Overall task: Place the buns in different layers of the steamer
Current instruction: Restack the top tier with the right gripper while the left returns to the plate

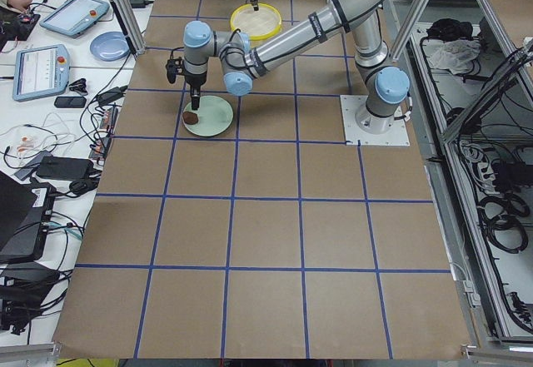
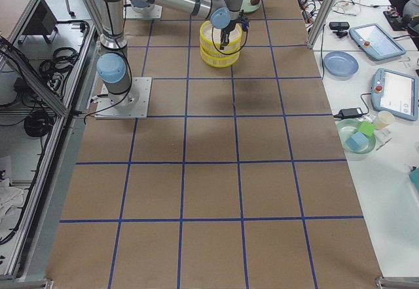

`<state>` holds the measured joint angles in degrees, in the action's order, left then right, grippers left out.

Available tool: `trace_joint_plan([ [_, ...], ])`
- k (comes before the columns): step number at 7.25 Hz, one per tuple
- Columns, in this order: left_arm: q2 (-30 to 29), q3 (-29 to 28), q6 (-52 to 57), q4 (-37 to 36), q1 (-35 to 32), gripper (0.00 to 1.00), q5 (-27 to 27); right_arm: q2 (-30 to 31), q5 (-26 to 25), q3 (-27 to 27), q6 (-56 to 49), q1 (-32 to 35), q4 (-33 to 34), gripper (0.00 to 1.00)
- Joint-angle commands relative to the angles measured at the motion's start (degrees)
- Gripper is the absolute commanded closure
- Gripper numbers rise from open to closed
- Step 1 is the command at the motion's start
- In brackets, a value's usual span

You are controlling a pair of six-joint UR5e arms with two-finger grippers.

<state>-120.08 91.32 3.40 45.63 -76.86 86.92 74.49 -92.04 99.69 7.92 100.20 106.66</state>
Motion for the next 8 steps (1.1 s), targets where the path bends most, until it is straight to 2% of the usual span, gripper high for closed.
trace_joint_plan([
  [1,-4.1,-0.09,-1.21,-4.75,0.84,0.02,-0.08,-0.57,-2.0,1.55,-1.06,0.08,2.49,1.0],
  [2,-5.07,-0.35,-1.12,-4.94,0.84,0.13,-0.08,-0.83,-2.01,2.17,-1.06,0.08,3.37,1.0],
  [3,-6.3,-1.57,-1.03,-4.85,0.84,0.41,-0.17,-0.92,-2.44,2.61,-1.15,0.08,3.47,1.0],
  [4,-7.09,-1.76,-1.21,-4.85,0.84,0.59,-0.34,-0.92,-2.62,2.61,-1.15,0.08,3.38,1.0],
  [5,-7.27,-1.85,-1.29,-4.76,0.84,0.97,-0.34,-0.92,-2.71,2.61,-1.06,0.08,3.21,0.18],
  [6,-7.27,-1.93,-1.21,-4.67,0.84,1.0,-0.34,-0.57,-2.62,2.44,-0.98,0.08,1.9,0.0],
  [7,-6.67,-2.02,-1.47,-4.59,0.84,1.0,-0.52,0.3,-2.71,0.87,-1.15,0.0,2.41,0.0],
  [8,-5.09,-1.94,-1.99,-3.54,0.75,1.0,-2.7,3.53,-2.36,-3.06,-1.33,-0.09,0.07,0.0],
])
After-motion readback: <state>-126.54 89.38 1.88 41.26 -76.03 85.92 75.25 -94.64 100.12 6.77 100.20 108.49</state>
